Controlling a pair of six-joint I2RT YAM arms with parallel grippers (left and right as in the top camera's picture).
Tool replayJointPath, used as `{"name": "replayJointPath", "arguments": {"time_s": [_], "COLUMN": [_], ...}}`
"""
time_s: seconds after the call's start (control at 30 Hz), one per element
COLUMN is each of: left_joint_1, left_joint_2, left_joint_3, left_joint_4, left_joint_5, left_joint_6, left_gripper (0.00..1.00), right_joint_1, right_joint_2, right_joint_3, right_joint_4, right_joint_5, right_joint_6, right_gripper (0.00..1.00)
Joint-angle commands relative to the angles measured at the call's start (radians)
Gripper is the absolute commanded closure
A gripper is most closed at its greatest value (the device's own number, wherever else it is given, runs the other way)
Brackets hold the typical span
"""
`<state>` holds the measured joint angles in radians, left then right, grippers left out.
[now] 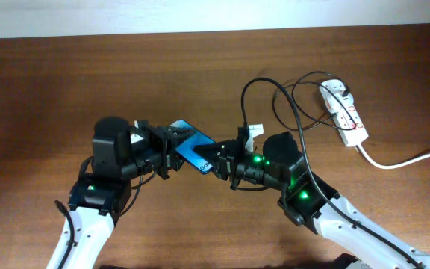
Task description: Plug charger to phone and switch on socket
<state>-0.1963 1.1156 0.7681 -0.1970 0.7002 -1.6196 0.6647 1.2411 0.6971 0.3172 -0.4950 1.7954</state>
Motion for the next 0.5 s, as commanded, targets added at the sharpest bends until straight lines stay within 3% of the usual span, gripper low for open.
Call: {"name": "replayJointPath", "arguments": {"time_s": [0.0,0.2,0.27,0.37,0.47], "left_joint_1": [-0.005,-0.005,-0.005,-0.005,-0.004], "left_joint_2": [0.002,0.002,0.002,0.002,0.002], "left_joint_3": [0.000,0.000,0.000,0.000,0.000], "left_joint_4": [0.041,0.051,0.051,0.051,0.050], "left_joint_5": [0.019,0.055,0.066,0.071,0.071], "left_joint_6": [-0.041,-0.075,-0.074,-0.074,-0.074], "left_gripper": [0.64,0.71,0.79,0.99,1.00], "right_joint_1": [0.016,0.016,0.016,0.016,0.016], "right_joint_2": [-0.004,-0.004,-0.004,-0.004,-0.004], "right_joint_3": [0.015,0.015,0.015,0.015,0.015], "right_joint_4": [0.016,0.012,0.011,0.009,0.000], "right_joint_5": [-0.008,0.000,0.003,0.003,0.003], "right_joint_6": [0.005,0.005,0.005,0.005,0.005], "right_gripper": [0.96,0.96,0.96,0.96,0.96]}}
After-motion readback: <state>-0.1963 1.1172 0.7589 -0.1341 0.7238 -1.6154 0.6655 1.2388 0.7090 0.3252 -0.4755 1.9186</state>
